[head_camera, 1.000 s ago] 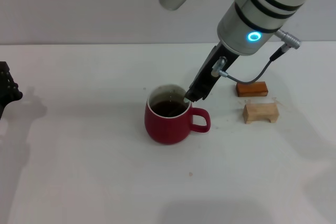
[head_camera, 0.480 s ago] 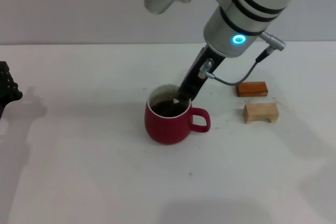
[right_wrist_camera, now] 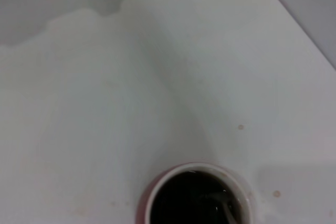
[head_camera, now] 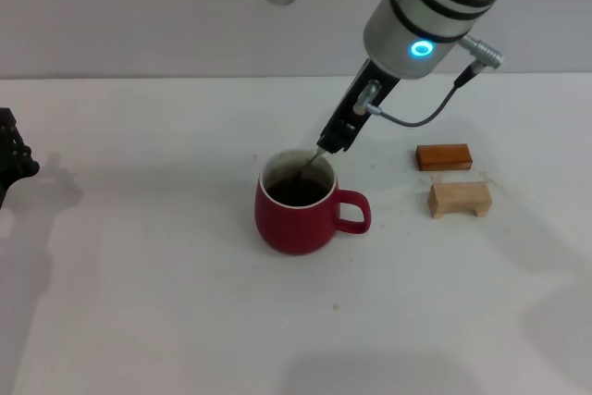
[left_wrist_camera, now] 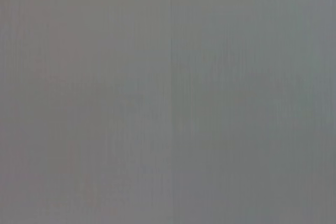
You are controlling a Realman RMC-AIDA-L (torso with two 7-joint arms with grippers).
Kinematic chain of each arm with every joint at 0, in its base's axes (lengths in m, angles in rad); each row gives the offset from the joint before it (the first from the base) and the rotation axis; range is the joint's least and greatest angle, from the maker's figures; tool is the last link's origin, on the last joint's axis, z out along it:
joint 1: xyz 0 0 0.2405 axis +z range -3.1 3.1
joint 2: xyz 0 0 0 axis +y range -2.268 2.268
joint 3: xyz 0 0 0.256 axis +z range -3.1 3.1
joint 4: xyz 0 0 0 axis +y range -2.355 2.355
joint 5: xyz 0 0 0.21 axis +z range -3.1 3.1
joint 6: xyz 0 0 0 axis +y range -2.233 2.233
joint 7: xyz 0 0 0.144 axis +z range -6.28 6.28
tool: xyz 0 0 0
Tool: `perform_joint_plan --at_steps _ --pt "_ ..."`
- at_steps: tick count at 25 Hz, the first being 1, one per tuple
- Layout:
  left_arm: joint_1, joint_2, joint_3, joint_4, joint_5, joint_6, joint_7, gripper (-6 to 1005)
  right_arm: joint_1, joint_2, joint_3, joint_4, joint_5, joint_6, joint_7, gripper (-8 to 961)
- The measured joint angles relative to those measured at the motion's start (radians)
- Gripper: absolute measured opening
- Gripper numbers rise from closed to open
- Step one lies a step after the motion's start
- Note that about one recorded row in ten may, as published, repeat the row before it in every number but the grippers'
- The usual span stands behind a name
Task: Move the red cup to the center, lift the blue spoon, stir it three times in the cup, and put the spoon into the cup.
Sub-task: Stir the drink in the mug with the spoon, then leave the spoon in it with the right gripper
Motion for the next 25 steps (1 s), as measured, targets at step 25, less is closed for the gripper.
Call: perform_joint_plan --at_steps 25 --pt "-0.009 0.002 -0.011 0.0 0.0 -0.003 0.003 2 0.024 0.007 -0.018 0.027 0.067 0.054 -0.008 158"
